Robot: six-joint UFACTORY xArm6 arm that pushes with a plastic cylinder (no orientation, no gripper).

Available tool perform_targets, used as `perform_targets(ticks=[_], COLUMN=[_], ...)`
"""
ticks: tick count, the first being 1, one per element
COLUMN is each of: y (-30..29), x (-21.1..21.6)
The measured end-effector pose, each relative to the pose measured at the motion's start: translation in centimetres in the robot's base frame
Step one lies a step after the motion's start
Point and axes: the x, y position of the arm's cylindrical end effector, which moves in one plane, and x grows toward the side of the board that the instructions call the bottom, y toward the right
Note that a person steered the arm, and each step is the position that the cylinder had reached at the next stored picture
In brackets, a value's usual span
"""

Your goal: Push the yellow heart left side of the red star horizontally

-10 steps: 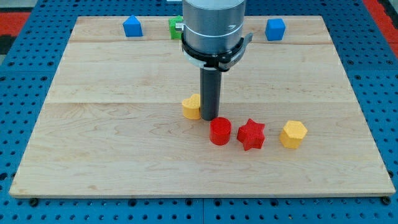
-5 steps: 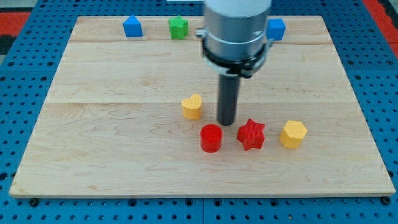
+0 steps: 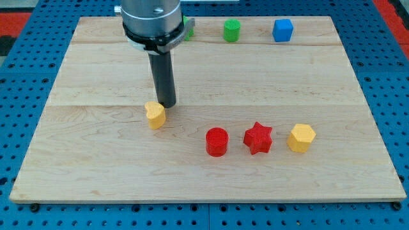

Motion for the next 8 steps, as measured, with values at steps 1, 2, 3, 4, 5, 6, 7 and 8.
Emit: perform_targets(ticks=[1, 2, 3, 4, 5, 6, 7, 8], y=[-3.2, -4.3, -4.4, -4.5, -3.6, -3.7, -0.2, 0.7], x=[-1.7, -0.1, 1.8, 3.4, 3.7, 0.8, 0.6, 3.9])
